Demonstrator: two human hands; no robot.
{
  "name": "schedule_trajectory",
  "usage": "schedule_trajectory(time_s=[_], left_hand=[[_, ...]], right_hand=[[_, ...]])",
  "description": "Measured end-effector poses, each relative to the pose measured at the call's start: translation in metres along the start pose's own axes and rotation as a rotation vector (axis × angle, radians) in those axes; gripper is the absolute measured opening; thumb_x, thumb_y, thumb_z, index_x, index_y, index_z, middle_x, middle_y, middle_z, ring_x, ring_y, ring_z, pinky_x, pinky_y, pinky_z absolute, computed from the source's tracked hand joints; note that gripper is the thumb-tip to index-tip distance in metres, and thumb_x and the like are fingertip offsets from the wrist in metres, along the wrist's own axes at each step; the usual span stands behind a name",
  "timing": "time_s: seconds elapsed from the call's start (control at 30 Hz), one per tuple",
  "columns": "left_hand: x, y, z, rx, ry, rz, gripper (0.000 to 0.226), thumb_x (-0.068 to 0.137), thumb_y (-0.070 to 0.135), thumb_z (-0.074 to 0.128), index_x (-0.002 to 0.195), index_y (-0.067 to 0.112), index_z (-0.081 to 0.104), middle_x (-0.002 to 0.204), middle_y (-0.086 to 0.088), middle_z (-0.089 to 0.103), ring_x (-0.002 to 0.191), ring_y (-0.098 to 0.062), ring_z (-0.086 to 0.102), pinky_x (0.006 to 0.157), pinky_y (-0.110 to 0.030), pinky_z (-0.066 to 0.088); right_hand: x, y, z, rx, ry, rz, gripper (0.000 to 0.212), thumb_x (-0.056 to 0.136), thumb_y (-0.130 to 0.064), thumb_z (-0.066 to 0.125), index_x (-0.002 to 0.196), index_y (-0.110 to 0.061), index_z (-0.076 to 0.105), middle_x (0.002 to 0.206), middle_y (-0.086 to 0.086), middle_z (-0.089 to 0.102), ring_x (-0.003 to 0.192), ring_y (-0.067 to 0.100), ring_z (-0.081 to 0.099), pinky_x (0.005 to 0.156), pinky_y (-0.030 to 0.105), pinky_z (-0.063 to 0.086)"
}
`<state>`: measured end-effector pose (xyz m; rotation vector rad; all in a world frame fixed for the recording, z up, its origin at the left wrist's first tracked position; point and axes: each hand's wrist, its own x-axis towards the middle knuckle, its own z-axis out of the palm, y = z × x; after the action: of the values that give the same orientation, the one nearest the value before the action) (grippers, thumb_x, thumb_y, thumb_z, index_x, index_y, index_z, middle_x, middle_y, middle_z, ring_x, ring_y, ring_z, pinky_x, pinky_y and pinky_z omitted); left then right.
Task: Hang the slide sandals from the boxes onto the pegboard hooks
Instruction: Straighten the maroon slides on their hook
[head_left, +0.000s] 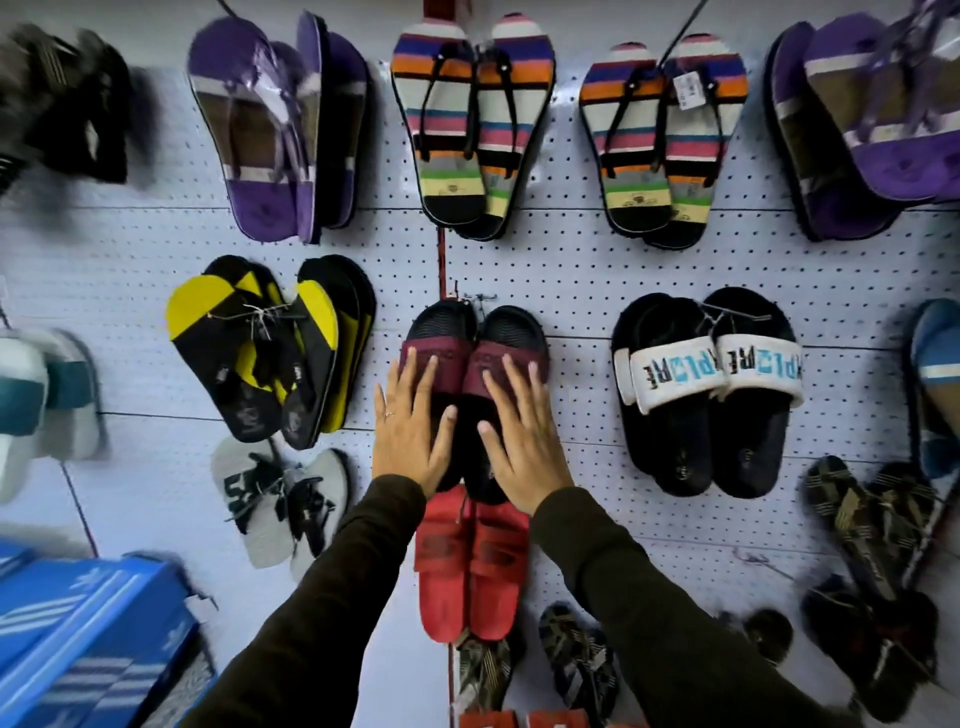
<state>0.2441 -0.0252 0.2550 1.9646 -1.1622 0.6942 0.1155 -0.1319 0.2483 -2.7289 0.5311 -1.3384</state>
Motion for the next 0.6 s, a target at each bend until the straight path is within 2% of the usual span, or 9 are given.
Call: schedule_trajectory(time_s=[0.1, 0.17, 0.3, 0.47, 0.6], left_hand=[[0.008, -0.025, 0.007, 0.003, -0.137, 0.080, 0.068, 0.093, 0.048, 0.032, 0.154, 0.022, 0.017, 0.165, -0.005, 0.005, 0.152, -0.025, 0.000, 0.123, -0.049, 0.014], [0.014, -0.031, 0.012, 0.003, -0.182, 0.100, 0.071, 0.092, 0.049, 0.032, 0.155, 0.021, 0.014, 0.164, -0.007, 0.002, 0.152, -0.026, -0.003, 0.123, -0.048, 0.013], [0.019, -0.034, 0.020, 0.020, -0.203, 0.092, 0.071, 0.092, 0.049, 0.033, 0.155, 0.022, 0.012, 0.164, -0.009, 0.000, 0.152, -0.029, -0.001, 0.125, -0.044, 0.009], [0.016, -0.036, 0.023, 0.036, -0.188, 0.078, 0.070, 0.093, 0.049, 0.035, 0.155, 0.024, 0.013, 0.164, -0.008, 0.002, 0.152, -0.029, 0.001, 0.124, -0.044, 0.010], [0.015, -0.026, 0.019, 0.045, -0.162, 0.043, 0.068, 0.094, 0.049, 0.030, 0.155, 0.026, 0.011, 0.165, -0.004, 0.002, 0.152, -0.026, 0.001, 0.124, -0.044, 0.009]], right_hand=[[0.009, 0.001, 0.019, -0.087, -0.042, 0.045, 0.063, 0.099, -0.038, 0.035, 0.157, -0.022, 0.017, 0.168, -0.001, 0.005, 0.155, 0.026, -0.008, 0.125, 0.051, 0.007], [0.014, 0.005, 0.024, -0.093, -0.065, 0.074, 0.063, 0.099, -0.037, 0.035, 0.157, -0.022, 0.015, 0.168, -0.001, 0.004, 0.155, 0.026, -0.008, 0.126, 0.050, 0.007], [0.018, 0.012, 0.031, -0.104, -0.095, 0.098, 0.065, 0.098, -0.037, 0.037, 0.157, -0.022, 0.015, 0.168, 0.000, 0.006, 0.155, 0.026, -0.007, 0.125, 0.049, 0.014], [0.017, 0.012, 0.026, -0.097, -0.139, 0.072, 0.064, 0.099, -0.039, 0.036, 0.157, -0.021, 0.017, 0.168, 0.001, 0.007, 0.155, 0.025, -0.006, 0.125, 0.048, 0.015], [0.019, 0.008, -0.014, 0.013, -0.210, 0.089, 0.062, 0.100, -0.043, 0.036, 0.156, -0.024, 0.020, 0.167, -0.002, 0.007, 0.156, 0.021, -0.004, 0.125, 0.049, 0.014]])
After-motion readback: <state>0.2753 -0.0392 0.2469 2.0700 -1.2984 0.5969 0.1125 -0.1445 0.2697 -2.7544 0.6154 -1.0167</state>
